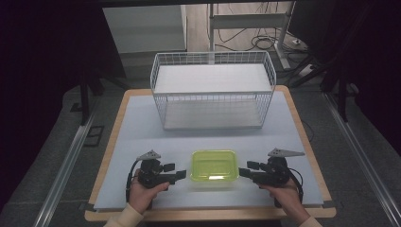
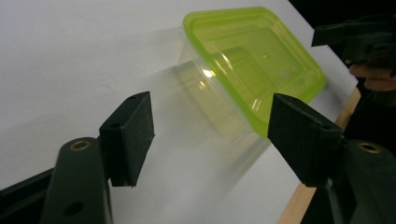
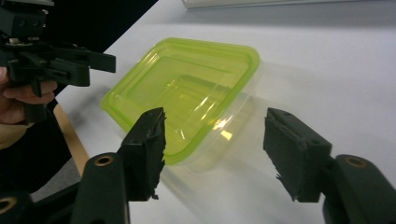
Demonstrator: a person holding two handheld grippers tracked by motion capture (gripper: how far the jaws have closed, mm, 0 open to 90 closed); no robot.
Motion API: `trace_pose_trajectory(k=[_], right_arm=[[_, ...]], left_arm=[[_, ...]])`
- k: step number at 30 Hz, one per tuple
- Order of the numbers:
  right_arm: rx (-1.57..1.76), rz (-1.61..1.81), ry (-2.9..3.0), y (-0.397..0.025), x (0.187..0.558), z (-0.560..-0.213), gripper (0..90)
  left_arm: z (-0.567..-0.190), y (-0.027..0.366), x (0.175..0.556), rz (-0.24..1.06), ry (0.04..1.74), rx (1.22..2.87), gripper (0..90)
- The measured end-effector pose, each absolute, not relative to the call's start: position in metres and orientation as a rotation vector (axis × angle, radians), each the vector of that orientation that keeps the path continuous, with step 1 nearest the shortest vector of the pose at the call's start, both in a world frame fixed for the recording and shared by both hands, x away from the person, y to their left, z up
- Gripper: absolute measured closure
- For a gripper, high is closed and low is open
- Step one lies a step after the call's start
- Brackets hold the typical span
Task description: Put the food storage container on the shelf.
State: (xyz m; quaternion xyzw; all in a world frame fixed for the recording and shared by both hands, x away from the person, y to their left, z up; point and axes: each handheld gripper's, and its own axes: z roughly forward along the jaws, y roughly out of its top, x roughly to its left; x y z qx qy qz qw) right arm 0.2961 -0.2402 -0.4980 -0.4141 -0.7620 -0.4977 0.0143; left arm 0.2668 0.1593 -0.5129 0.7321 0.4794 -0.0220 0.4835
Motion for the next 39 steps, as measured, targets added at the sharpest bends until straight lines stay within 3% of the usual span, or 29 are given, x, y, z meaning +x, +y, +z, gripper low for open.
trace_pose_trajectory(k=[24,39], right_arm=[[-1.334,-1.456,-2.251,-0.228,0.328,-0.508,55.6],[-1.348,-1.389,-2.198,-0.225,0.335,-0.514,62.6]], left_arm=[[-0.523,0.145,0.295,-0.253,1.188,1.714,42.9],[-0.53,0.141,0.303,-0.338,1.189,1.706,59.3]])
